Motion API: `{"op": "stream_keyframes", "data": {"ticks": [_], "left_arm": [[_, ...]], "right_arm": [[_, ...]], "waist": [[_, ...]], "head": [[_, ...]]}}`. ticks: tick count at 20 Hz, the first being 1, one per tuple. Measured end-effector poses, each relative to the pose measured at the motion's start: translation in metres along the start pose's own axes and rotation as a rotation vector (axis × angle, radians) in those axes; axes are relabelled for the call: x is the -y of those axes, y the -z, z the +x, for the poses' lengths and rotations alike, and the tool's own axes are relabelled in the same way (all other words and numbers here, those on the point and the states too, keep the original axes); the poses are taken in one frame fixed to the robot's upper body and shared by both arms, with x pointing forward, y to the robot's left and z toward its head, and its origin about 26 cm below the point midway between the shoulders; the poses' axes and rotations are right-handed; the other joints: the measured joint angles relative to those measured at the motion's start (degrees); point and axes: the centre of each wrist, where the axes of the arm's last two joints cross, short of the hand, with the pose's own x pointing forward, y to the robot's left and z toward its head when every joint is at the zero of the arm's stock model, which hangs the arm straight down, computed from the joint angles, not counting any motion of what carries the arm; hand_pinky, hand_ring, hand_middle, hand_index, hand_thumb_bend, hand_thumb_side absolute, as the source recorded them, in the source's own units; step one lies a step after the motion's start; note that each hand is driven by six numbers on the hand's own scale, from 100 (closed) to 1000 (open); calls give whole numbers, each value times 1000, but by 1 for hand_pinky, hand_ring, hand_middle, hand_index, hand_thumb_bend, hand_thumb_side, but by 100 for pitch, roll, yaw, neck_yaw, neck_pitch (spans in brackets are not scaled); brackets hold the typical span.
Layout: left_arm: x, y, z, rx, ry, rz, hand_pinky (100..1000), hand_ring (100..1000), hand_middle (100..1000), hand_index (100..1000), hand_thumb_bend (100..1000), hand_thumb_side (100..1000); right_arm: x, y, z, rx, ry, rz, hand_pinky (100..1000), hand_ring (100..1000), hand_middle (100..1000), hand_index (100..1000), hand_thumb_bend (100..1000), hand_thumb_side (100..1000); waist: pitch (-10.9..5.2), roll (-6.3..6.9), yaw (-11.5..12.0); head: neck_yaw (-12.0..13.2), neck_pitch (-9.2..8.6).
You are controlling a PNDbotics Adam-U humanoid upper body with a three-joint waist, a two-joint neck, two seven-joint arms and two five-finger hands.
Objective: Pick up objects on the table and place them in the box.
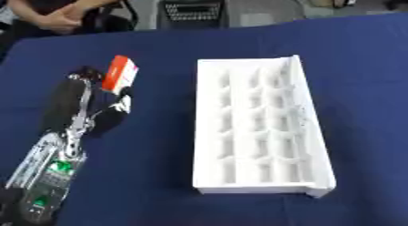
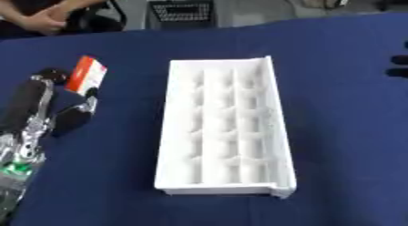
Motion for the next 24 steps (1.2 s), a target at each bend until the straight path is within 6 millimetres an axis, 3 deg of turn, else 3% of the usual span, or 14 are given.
{"op": "stream_keyframes", "data": {"ticks": [9, 17, 24], "left_arm": [[0, 10, 48, 184, -51, -45, 856, 767, 717, 402, 100, 466], [28, 8, 79, 355, -7, -222, 862, 772, 728, 417, 100, 496], [44, -3, 93, 472, 26, -350, 863, 774, 730, 421, 100, 503]], "right_arm": [[0, -1, 0, -6, 0, 5, 617, 665, 704, 818, 100, 995], [-1, -1, -1, -7, 3, 17, 618, 665, 704, 818, 100, 995], [-2, -1, -1, -8, 4, 18, 618, 665, 704, 819, 100, 996]], "waist": [[-15, 0, -50], [-16, 1, -88], [-16, 2, -96]], "head": [[3, 1], [21, 1], [58, 1]]}}
